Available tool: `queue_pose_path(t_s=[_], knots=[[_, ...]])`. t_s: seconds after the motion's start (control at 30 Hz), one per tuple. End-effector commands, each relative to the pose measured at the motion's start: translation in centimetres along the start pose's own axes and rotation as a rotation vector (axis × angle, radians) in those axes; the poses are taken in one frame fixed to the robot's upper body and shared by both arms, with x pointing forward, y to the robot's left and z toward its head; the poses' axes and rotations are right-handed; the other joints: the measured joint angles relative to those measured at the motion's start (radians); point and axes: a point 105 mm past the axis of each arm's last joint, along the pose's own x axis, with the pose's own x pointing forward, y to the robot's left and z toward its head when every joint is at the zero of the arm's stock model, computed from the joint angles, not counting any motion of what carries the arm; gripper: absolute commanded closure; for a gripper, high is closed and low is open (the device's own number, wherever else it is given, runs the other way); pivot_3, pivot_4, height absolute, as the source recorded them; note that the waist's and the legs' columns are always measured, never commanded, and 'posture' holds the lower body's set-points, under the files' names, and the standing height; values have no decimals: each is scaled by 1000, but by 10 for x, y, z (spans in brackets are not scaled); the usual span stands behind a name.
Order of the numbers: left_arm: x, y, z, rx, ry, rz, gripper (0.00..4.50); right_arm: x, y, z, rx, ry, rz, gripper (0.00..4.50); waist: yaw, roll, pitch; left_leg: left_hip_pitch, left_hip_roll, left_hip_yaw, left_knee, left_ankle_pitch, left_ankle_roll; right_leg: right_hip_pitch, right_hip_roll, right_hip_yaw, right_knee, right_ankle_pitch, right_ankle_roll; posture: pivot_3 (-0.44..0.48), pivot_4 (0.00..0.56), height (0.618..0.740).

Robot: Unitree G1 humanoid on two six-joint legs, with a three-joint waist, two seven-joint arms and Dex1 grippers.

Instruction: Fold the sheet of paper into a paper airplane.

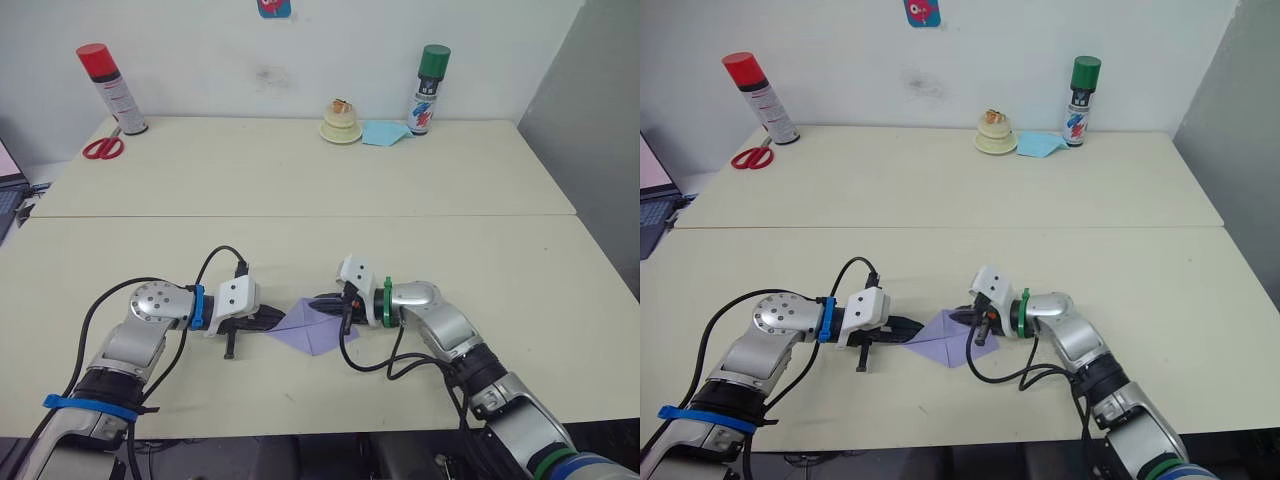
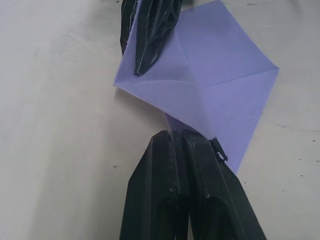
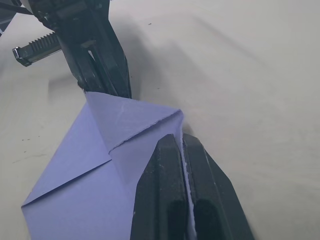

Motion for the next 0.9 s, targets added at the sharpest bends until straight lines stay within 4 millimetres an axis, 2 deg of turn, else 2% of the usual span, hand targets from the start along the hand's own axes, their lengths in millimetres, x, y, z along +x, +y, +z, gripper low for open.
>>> queue_pose_path(t_s=[0.03, 0.27, 0.33, 0.43, 0.53, 0.63, 0.8, 0.9], knots=[[1, -19, -27, -67, 112, -67, 4140, -3, -9, 4, -25, -5, -42, 4471, 0, 0, 0, 0, 0, 0, 0, 0, 0, 0, 0, 0, 0, 0, 0, 0, 150, 737], [-1, -18, -27, -71, 114, -58, 4140, -1, -7, -2, -28, 11, -38, 4471, -2, 0, 0, 0, 0, 0, 0, 0, 0, 0, 0, 0, 0, 0, 0, 0, 150, 737], [-8, -14, -27, -87, 119, -33, 4140, -1, -6, -5, -31, 19, -37, 4471, -3, 0, 0, 0, 1, 0, 0, 0, 0, 0, 0, 0, 0, 0, 0, 0, 150, 737], [-25, 4, -25, -126, 120, 55, 4140, -1, -5, -9, -34, 26, -36, 4471, -3, 0, 0, 0, 1, 0, 0, 0, 0, 0, 0, 0, 0, 0, 0, 0, 150, 737], [-40, 24, -8, -148, 61, 156, 4140, -1, -4, -11, -33, 29, -35, 4471, -3, 0, 0, 0, 1, -1, 0, 0, 0, 0, 1, 0, 0, 0, 0, 0, 150, 737], [-43, 29, 10, -134, 10, 177, 4140, -1, -3, -11, -31, 29, -35, 4471, -2, 0, 1, 0, 1, -1, 0, 0, 0, 0, 1, -1, 0, 0, 0, 0, 150, 737], [-29, 25, 43, -80, -81, 169, 4140, -2, -3, -12, -29, 29, -37, 4471, -1, -1, 2, -1, 0, 0, 0, 0, 0, 0, -1, 0, 0, 0, 0, 0, 150, 737], [-15, 17, 54, -73, -115, 140, 4140, -2, -3, -11, -29, 27, -36, 4471, -1, -1, 2, -1, 0, 0, 0, 0, 0, 0, -1, 0, 0, 0, 0, 0, 150, 737]])
